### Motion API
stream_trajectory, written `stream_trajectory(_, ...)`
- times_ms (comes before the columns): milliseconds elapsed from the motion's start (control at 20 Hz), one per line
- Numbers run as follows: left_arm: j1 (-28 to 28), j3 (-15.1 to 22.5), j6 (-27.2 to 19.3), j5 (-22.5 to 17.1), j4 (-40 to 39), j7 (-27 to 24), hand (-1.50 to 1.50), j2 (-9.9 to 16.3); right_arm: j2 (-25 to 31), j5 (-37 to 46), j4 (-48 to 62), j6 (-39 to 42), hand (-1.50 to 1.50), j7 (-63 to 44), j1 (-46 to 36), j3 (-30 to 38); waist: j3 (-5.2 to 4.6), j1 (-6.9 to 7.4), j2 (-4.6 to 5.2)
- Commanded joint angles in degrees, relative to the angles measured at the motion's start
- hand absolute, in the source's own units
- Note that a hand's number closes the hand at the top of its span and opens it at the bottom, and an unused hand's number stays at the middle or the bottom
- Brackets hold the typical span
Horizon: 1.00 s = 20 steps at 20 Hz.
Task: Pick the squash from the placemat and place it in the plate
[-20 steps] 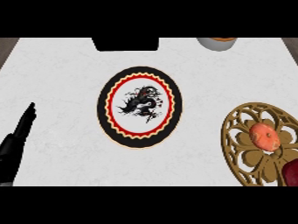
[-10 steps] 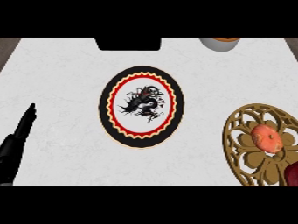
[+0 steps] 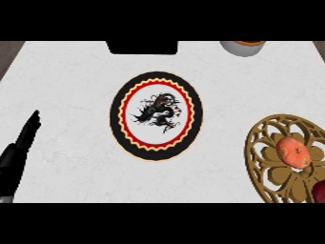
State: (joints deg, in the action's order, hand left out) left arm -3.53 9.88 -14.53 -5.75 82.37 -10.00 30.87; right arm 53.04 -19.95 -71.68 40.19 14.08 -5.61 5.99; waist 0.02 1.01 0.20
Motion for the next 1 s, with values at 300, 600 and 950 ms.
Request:
stream_trajectory(300, -0.5, -1.4, 0.9, 2.2, 1.9, 1.6, 0.0, -0.5, -1.0, 20.6, 6.3, 2.8, -1.5, 5.0, -8.2, -9.1, 0.04, -0.01, -0.04)
stream_trajectory(600, -5.1, -3.1, 2.4, 2.1, 6.6, 1.9, 0.0, -0.8, -3.4, 31.1, 13.8, 1.7, -1.5, 14.3, -10.7, -13.1, 0.04, -0.05, -0.16)
stream_trajectory(950, -0.1, -3.7, 2.3, 5.9, 0.1, 1.0, 0.0, -4.1, -7.8, 36.3, 20.6, 2.0, -1.5, 16.9, -16.3, -16.2, 0.03, -0.14, 0.01)
